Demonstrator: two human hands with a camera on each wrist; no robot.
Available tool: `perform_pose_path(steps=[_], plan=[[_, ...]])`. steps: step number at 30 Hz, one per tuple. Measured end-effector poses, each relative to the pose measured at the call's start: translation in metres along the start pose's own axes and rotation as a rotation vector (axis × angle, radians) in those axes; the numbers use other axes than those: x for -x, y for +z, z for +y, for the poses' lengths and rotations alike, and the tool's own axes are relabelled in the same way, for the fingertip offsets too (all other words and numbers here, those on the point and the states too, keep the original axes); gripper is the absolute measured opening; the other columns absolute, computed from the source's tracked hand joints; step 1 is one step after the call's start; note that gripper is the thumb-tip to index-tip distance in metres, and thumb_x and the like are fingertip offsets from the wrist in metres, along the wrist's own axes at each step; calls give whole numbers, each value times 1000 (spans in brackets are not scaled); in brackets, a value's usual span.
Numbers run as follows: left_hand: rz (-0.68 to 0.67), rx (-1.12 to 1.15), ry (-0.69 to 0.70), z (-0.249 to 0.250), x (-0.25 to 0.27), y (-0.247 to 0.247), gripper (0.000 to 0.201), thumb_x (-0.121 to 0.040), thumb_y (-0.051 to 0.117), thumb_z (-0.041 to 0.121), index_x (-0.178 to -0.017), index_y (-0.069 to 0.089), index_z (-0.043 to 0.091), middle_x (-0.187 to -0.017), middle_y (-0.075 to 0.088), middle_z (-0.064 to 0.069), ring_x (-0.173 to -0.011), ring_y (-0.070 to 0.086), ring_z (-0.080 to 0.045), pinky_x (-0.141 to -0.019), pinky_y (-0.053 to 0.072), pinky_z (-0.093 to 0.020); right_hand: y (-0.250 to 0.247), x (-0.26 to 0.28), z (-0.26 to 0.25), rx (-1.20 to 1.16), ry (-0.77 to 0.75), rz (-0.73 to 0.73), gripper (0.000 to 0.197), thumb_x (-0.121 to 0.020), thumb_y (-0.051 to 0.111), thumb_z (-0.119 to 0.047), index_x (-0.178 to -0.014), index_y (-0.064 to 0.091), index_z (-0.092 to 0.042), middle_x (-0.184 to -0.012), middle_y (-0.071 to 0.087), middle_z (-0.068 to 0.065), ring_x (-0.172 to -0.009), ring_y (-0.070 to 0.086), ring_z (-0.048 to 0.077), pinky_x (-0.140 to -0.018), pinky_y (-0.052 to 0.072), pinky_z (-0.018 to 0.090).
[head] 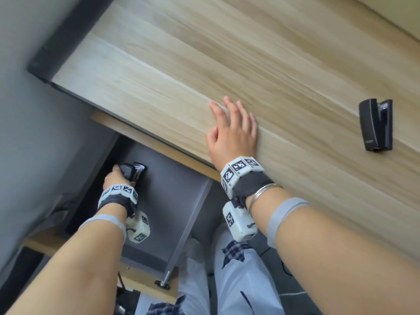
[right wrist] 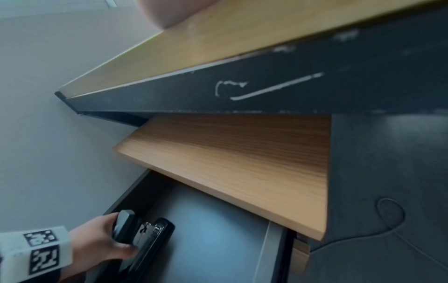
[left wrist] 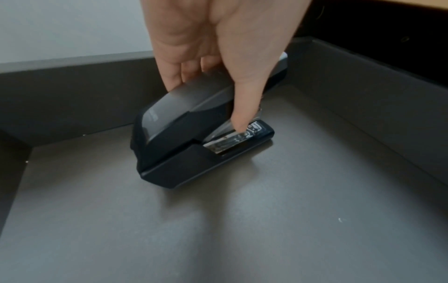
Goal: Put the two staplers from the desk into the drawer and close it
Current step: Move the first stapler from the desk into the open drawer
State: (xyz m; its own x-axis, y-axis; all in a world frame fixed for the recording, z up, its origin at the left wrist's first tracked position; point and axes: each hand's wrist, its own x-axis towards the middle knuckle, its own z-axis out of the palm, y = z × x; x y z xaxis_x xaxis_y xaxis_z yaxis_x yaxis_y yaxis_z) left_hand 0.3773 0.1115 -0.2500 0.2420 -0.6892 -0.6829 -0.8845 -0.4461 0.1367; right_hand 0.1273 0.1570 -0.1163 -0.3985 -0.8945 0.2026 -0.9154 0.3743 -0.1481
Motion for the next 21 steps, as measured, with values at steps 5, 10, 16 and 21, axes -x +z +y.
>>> perform_pose_path(steps=[5,10,16,21], plan=[[-26,8,-9,5,-3,2,56,-73,75,15,-119,46,1,-121,59,-26,-114,57,-42,-92,47,-43,-2,0,0,-9,3,-18,56,-77,39,-28,-131,53,-34,-144,51,-2,-134,45,26,-111,33,47],[-47,1,25,8,7,-9,60,-72,77,15,-121,46,-1,-125,56,-25,-117,55,-40,-93,46,-42,-5,-1,0,-28,13,-45,57,-76,37,-29,-130,54,-34,-144,51,-2,-135,45,26,-111,33,47],[43,-62,179,18,33,-51,41,-79,67,16,-118,57,8,-123,59,-18,-115,56,-37,-96,47,-40,-9,-1,0,-53,34,-108,53,-80,45,-28,-132,52,-35,-146,49,-2,-137,41,25,-114,29,47],[47,-95,306,32,71,-91,24,-82,64,14,-106,67,13,-114,70,-7,-110,62,-26,-93,46,-29,-22,-3,1,-82,16,-309,57,-89,47,-26,-144,36,-35,-157,29,-2,-147,21,23,-119,12,45]])
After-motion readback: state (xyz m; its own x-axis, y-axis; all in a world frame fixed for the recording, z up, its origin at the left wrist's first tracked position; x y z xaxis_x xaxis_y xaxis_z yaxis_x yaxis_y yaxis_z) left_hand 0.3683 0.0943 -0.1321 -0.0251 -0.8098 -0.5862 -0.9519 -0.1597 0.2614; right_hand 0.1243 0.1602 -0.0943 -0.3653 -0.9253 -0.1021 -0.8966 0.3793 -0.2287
